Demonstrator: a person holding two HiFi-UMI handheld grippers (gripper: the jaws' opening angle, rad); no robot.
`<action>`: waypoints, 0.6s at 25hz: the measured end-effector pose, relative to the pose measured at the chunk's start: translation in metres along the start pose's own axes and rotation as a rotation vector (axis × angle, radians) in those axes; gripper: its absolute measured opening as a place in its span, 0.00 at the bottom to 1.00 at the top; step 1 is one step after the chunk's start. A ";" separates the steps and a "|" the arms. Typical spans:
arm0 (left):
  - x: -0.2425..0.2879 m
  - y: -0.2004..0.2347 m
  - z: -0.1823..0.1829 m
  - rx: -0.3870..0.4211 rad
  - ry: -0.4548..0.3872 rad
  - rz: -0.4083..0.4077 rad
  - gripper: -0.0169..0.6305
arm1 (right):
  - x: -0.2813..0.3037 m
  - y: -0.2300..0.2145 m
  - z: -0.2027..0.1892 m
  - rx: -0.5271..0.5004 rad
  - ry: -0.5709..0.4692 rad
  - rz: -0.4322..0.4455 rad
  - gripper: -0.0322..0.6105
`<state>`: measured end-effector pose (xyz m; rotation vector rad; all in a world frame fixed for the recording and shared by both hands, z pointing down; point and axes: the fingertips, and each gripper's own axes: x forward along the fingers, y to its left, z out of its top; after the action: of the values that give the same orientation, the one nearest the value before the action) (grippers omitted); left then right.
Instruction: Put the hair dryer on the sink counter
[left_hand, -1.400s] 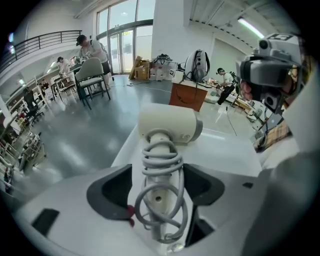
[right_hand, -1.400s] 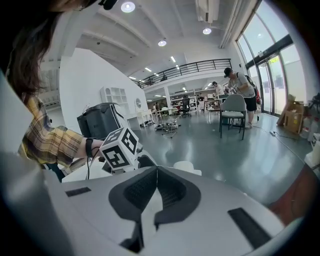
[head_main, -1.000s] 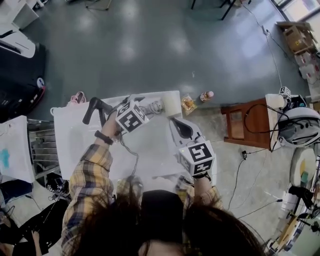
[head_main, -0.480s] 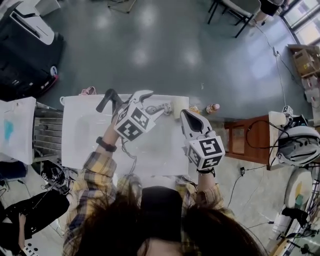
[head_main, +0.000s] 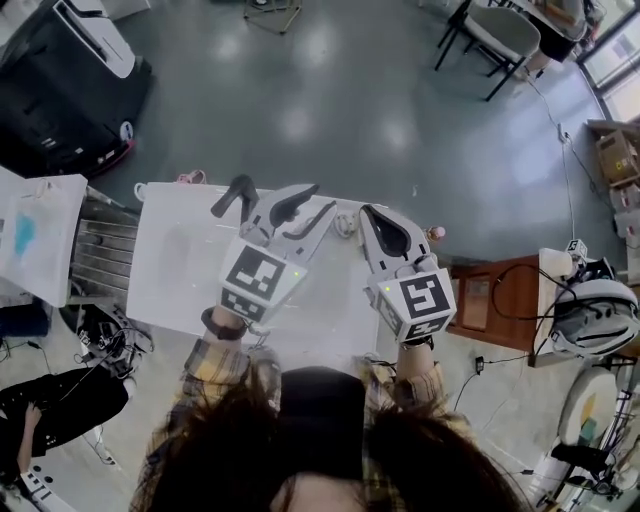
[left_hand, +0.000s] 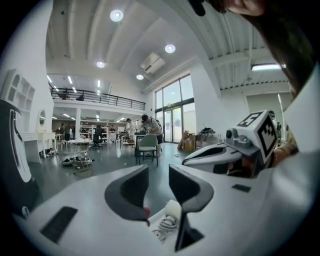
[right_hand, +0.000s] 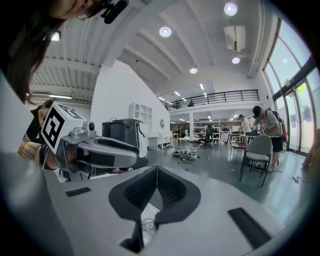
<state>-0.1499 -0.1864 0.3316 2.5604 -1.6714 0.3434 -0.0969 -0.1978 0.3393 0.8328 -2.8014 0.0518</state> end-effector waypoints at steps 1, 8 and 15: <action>-0.005 0.001 0.004 -0.004 -0.019 0.021 0.23 | 0.000 0.003 0.005 -0.006 -0.009 0.010 0.07; -0.033 0.006 0.025 -0.041 -0.145 0.170 0.10 | 0.003 0.016 0.023 -0.050 -0.040 0.054 0.07; -0.049 0.000 0.031 -0.124 -0.178 0.174 0.05 | 0.006 0.034 0.037 -0.095 -0.066 0.088 0.07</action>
<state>-0.1640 -0.1477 0.2909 2.4253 -1.9149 0.0179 -0.1274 -0.1760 0.3051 0.7014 -2.8754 -0.0951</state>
